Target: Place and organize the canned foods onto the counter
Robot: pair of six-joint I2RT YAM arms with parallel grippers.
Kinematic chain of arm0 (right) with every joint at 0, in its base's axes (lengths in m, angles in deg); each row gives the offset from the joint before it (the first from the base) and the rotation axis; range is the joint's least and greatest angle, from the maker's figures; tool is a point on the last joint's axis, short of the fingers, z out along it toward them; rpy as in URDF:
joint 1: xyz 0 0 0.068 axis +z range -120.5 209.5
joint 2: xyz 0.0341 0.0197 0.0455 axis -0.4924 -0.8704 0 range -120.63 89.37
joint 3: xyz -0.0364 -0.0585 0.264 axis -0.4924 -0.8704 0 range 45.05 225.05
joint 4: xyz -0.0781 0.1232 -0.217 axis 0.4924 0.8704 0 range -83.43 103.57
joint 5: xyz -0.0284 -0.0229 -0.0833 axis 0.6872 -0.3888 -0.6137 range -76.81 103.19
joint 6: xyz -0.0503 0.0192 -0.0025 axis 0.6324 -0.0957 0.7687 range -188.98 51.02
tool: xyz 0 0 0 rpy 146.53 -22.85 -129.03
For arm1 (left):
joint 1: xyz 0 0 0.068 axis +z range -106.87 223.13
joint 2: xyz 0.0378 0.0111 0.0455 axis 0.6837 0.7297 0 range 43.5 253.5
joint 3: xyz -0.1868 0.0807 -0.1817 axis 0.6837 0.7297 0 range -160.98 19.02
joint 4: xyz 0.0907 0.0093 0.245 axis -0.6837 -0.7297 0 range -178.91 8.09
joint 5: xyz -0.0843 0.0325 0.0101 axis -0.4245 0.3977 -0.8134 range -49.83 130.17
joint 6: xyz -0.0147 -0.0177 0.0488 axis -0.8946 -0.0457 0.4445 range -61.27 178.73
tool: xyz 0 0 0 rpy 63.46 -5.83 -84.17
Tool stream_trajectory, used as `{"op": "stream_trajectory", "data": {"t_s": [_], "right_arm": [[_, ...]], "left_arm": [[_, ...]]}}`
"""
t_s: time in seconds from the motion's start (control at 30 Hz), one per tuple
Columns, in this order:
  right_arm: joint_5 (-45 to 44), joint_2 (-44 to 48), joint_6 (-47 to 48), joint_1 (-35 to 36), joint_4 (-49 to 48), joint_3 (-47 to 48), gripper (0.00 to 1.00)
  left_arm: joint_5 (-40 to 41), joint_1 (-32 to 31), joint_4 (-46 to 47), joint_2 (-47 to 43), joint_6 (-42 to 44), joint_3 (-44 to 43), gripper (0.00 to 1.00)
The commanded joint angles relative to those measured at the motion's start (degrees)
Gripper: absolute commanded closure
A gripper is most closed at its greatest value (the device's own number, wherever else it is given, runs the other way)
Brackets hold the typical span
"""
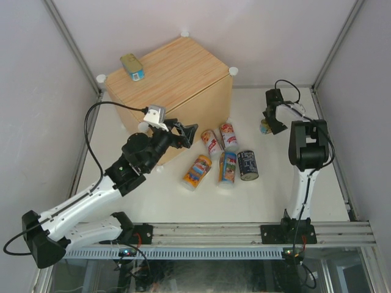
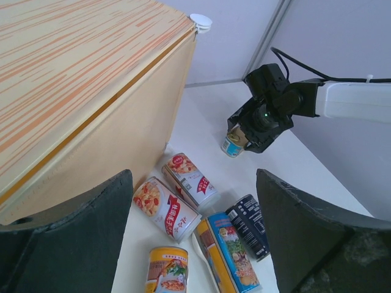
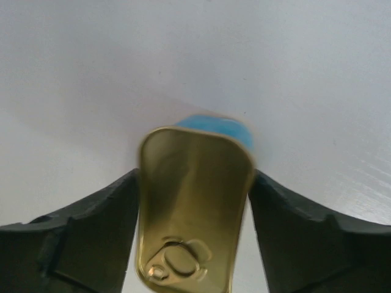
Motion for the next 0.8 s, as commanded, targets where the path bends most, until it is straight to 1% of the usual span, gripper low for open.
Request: {"op": "stream_trajectory", "data": {"t_s": [0.0,0.1,0.13,0.17,0.2,0.23,0.37,0.43,0.5,0.57,0.63,0.77], "right_arm": [[1.86,-1.55,2.89,-0.47,-2.18,2.09,0.45],[2.67,-0.99,4.39,-0.44,-2.23,1.57,0.81],[2.76,-0.32,4.80,-0.40,-2.63,0.72,0.89],[3.30,0.45,5.66,-0.25,-3.46,-0.18,0.95],[3.81,1.20,6.59,-0.16,-4.24,-1.03,0.98],[4.29,2.02,7.59,0.07,-5.08,-1.86,1.00],[4.91,6.34,12.24,1.79,-8.92,-6.32,1.00],[5.02,9.76,15.77,3.24,-12.68,-10.33,1.00],[4.95,15.39,19.39,4.91,-18.48,-14.97,1.00],[4.84,20.48,23.06,7.09,-21.52,-18.34,1.00],[4.49,25.29,26.38,9.28,-23.33,-21.93,1.00],[4.17,34.74,33.85,14.59,-24.45,-25.72,1.00]], "left_arm": [[0.62,-0.29,3.79,0.17,1.46,0.82,0.15],[0.80,-0.29,4.10,0.13,1.46,1.02,0.14],[0.86,-0.29,4.00,0.09,1.54,1.07,0.15],[0.96,-0.29,3.99,-0.02,1.40,1.22,0.14],[1.02,-0.29,3.92,-0.37,1.26,1.37,0.15],[1.10,-0.29,3.86,-0.68,1.09,1.47,0.15],[2.01,-0.29,2.34,-2.58,0.18,1.48,0.15],[2.68,-0.29,1.17,-3.64,-0.24,1.32,0.15],[3.37,-0.29,-0.50,-4.97,-0.68,1.06,0.15],[4.52,-0.29,-2.39,-6.15,-1.09,0.48,0.15],[5.79,-0.29,-4.17,-7.59,-1.81,-0.18,0.15],[9.46,-0.30,-8.04,-10.60,-3.51,-2.03,0.16]]}}
